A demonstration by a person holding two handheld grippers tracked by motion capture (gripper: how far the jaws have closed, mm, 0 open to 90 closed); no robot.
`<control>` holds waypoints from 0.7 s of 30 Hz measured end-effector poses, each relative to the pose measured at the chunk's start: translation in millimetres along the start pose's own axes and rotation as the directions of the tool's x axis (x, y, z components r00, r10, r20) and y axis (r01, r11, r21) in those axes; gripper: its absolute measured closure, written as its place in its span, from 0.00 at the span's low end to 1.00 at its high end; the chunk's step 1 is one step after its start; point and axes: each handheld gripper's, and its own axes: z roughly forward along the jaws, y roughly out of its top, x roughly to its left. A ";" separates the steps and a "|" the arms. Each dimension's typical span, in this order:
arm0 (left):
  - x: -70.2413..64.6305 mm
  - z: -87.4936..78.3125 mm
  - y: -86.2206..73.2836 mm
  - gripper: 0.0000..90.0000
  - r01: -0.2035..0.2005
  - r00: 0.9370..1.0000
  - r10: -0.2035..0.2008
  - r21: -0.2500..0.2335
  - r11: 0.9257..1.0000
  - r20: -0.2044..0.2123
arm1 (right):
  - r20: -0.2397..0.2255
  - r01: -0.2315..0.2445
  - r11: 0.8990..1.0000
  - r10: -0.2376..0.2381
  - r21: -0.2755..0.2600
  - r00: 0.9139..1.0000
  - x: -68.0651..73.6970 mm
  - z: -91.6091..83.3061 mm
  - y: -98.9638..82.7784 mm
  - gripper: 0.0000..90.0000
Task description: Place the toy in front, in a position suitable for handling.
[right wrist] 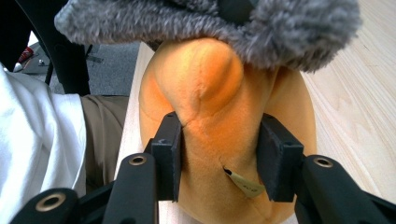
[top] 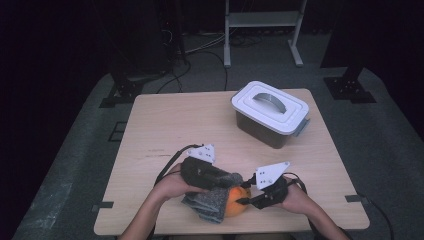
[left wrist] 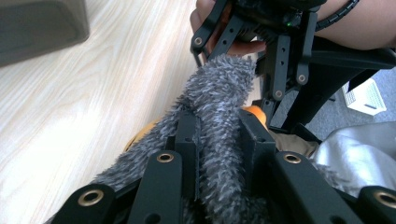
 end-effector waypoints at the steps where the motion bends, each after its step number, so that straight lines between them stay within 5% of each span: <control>1: 1.0 -1.4 -1.8 0.80 0.006 1.000 -0.006 -0.003 1.000 -0.001 | 0.000 0.004 1.000 -0.004 0.000 1.000 -0.3 0.2 0.2 0.61; 21: 13.8 -22.8 -31.2 0.80 0.076 0.996 -0.077 -0.020 0.997 -0.045 | -0.007 -0.009 1.000 0.009 -0.010 1.000 -5.2 -8.9 -9.0 0.61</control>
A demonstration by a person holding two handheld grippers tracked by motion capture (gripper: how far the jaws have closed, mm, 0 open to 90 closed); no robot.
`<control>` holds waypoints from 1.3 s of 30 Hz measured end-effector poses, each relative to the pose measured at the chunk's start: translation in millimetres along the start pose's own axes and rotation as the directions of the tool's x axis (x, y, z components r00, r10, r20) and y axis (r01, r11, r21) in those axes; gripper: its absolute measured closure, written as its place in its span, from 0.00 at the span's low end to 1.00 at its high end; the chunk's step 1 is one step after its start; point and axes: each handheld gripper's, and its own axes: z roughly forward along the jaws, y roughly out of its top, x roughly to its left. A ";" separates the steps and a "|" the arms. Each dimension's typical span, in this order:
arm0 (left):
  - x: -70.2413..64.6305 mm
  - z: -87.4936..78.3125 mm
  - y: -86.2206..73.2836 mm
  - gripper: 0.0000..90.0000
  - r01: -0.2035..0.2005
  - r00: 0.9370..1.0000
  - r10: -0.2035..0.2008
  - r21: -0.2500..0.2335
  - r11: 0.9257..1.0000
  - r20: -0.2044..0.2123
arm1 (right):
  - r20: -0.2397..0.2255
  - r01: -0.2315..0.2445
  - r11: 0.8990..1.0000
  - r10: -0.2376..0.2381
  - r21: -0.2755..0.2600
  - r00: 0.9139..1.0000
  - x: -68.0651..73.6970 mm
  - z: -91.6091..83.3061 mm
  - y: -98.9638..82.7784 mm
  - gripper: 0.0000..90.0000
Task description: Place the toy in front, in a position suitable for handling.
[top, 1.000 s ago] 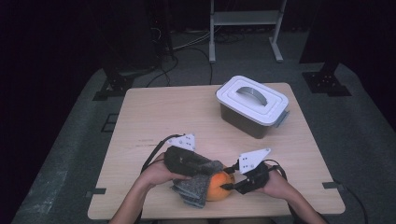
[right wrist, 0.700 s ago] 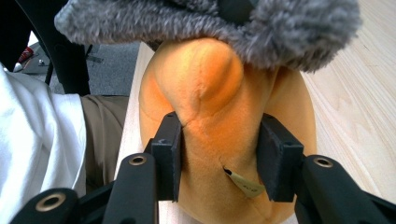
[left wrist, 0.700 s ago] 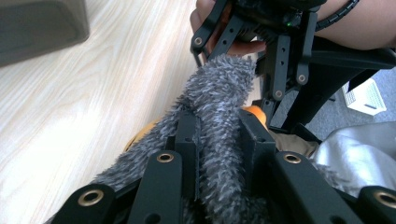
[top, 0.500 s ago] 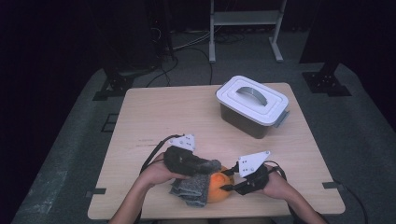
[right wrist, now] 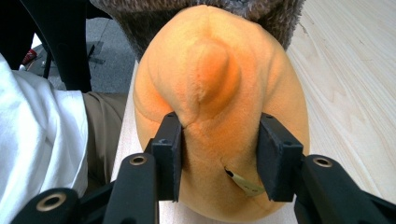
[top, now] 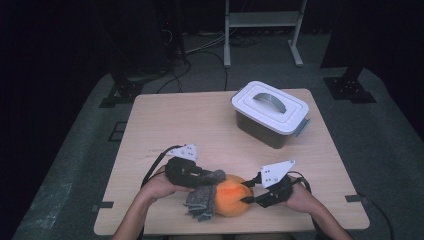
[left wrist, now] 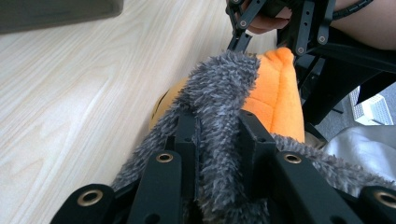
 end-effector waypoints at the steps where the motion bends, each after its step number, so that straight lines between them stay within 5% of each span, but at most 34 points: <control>1: 0.3 -0.1 -0.1 0.80 0.001 1.000 -0.001 0.000 1.000 0.000 | 0.001 0.001 1.000 -0.001 0.000 1.000 0.0 0.1 0.2 0.61; 8: 1.6 0.0 0.2 0.80 0.012 1.000 -0.012 -0.020 1.000 0.000 | 0.006 -0.005 1.000 0.005 -0.001 1.000 -1.1 -0.9 -0.4 0.61; 12: -5.6 8.8 14.6 0.80 -0.041 0.999 0.041 0.000 0.999 0.008 | 0.008 0.005 1.000 -0.005 0.009 1.000 -0.7 0.4 1.8 0.62; 21: -9.7 27.0 35.3 0.80 -0.078 0.996 0.078 -0.006 0.997 0.032 | 0.010 -0.002 1.000 0.002 0.017 1.000 -1.3 -1.3 0.5 0.63; 39: -0.2 -7.5 -0.5 0.80 0.000 1.000 -0.001 -0.076 0.997 -0.012 | 0.015 -0.121 0.992 0.121 -0.035 0.992 -21.5 -12.5 -14.4 0.64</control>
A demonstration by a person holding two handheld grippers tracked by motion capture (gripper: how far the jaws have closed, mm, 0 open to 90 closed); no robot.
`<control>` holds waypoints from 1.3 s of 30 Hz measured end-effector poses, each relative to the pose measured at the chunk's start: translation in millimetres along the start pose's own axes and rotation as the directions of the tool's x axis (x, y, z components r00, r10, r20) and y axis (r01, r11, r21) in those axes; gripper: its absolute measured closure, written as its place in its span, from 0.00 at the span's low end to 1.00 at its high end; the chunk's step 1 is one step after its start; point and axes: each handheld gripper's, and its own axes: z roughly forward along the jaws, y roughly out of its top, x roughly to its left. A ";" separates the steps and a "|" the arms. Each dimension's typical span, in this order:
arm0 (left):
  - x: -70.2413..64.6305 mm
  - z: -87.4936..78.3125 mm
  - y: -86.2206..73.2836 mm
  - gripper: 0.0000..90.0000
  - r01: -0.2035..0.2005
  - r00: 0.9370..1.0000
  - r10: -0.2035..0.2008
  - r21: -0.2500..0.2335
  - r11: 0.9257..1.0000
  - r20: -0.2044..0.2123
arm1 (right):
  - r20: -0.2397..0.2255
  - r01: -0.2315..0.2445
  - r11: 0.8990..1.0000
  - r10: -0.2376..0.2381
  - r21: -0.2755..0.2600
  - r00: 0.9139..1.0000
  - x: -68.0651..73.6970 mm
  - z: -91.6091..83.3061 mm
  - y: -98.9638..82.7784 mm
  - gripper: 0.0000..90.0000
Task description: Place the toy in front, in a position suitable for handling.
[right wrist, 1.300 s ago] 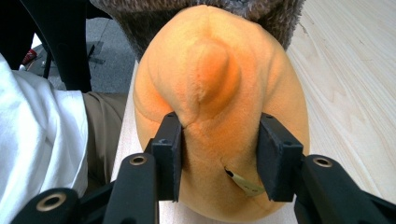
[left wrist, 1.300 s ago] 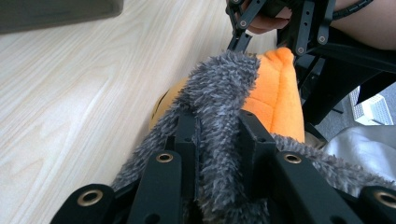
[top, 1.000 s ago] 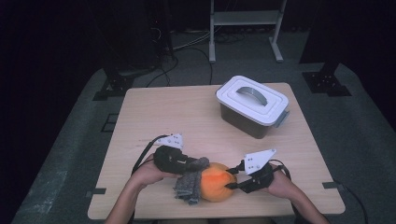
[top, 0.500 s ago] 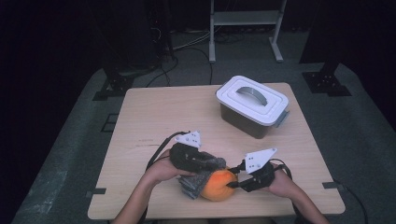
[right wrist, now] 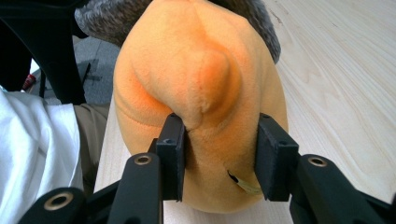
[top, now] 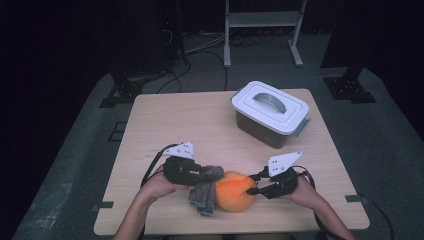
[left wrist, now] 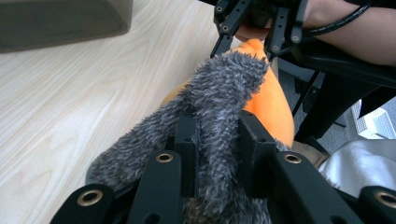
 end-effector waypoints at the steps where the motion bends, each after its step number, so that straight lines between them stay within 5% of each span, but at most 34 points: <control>1: -0.3 -0.9 0.3 0.80 -0.008 1.000 0.008 -0.002 1.000 -0.001 | 0.000 -0.007 1.000 0.007 -0.002 1.000 -0.9 -0.3 -0.3 0.64; 12: -4.8 -3.9 6.3 0.80 -0.021 1.000 0.021 -0.044 0.999 0.013 | 0.029 -0.088 0.996 0.089 -0.028 0.996 -12.5 -7.2 -5.9 0.64; 20: -3.7 13.1 11.9 0.80 -0.033 0.999 0.033 0.002 0.999 0.001 | 0.016 -0.097 0.995 0.097 -0.022 0.995 -10.2 -3.4 -0.5 0.52; 24: -4.5 13.9 13.6 0.80 -0.032 0.999 0.032 0.001 1.000 -0.007 | 0.033 -0.051 0.999 0.051 0.003 0.998 -2.3 -10.3 10.1 0.43; 28: -7.3 20.2 17.9 0.80 -0.037 0.999 0.037 -0.001 0.999 0.012 | 0.042 -0.032 0.999 0.033 -0.027 0.999 6.4 -14.8 28.6 0.39; 33: -9.7 26.3 22.9 0.80 -0.045 0.999 0.045 0.005 0.999 0.005 | 0.083 0.033 0.998 -0.038 0.063 0.996 17.8 -0.1 43.7 0.31; 39: -9.0 31.2 20.2 0.80 -0.040 0.999 0.040 0.008 0.999 0.022 | 0.085 -0.004 0.993 -0.007 0.121 0.996 11.9 7.8 36.7 0.36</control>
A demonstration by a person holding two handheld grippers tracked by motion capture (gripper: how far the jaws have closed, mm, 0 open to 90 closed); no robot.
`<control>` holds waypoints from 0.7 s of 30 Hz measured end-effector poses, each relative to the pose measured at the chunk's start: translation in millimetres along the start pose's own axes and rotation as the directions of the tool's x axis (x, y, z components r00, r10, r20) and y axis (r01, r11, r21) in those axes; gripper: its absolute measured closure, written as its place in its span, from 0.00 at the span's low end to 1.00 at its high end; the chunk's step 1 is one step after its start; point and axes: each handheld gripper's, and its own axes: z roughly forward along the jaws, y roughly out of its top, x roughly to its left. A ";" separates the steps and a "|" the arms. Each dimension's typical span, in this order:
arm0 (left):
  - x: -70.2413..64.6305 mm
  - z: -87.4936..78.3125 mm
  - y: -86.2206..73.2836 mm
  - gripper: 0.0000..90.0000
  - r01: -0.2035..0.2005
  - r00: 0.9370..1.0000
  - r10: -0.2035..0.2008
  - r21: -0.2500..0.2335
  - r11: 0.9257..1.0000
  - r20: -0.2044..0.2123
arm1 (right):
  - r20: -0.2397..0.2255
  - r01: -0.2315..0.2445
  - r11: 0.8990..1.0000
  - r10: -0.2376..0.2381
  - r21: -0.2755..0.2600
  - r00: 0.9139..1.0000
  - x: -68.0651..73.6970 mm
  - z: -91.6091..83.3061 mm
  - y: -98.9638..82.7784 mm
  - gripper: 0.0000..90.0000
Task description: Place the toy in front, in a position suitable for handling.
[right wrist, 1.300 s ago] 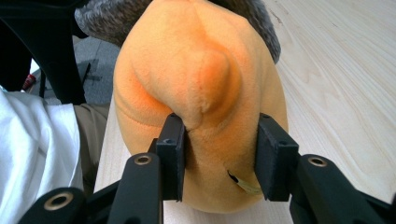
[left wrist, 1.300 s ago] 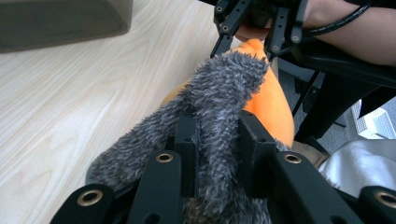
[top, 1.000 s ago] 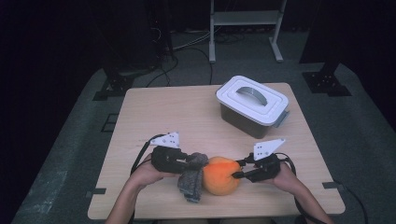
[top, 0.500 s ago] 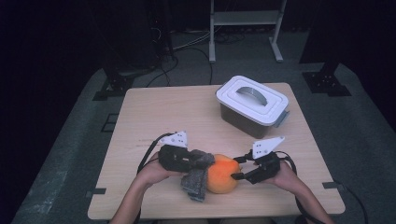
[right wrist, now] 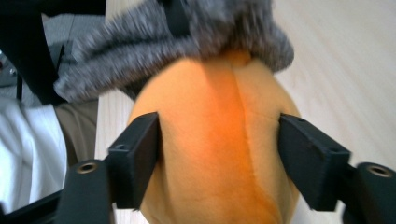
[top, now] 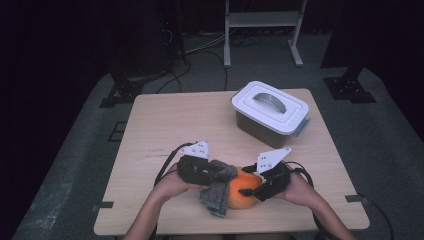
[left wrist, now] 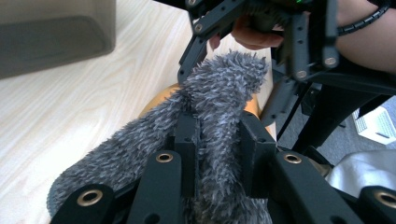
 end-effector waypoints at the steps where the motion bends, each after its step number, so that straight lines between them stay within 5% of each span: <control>1: 0.4 0.2 -0.9 0.80 0.003 1.000 -0.003 -0.003 1.000 -0.001 | -0.001 0.000 1.000 0.000 0.005 1.000 -1.6 1.3 -2.9 0.39; 8: 9.4 -7.3 -5.9 0.80 0.053 0.999 -0.052 -0.059 0.997 0.016 | -0.010 -0.006 0.999 0.006 -0.052 1.000 -3.2 -0.6 -4.9 0.69; 21: 10.5 -61.6 -4.8 0.80 0.040 0.994 -0.048 -0.085 0.996 -0.094 | -0.087 0.005 0.984 -0.021 -0.177 0.996 -17.3 33.3 36.5 0.71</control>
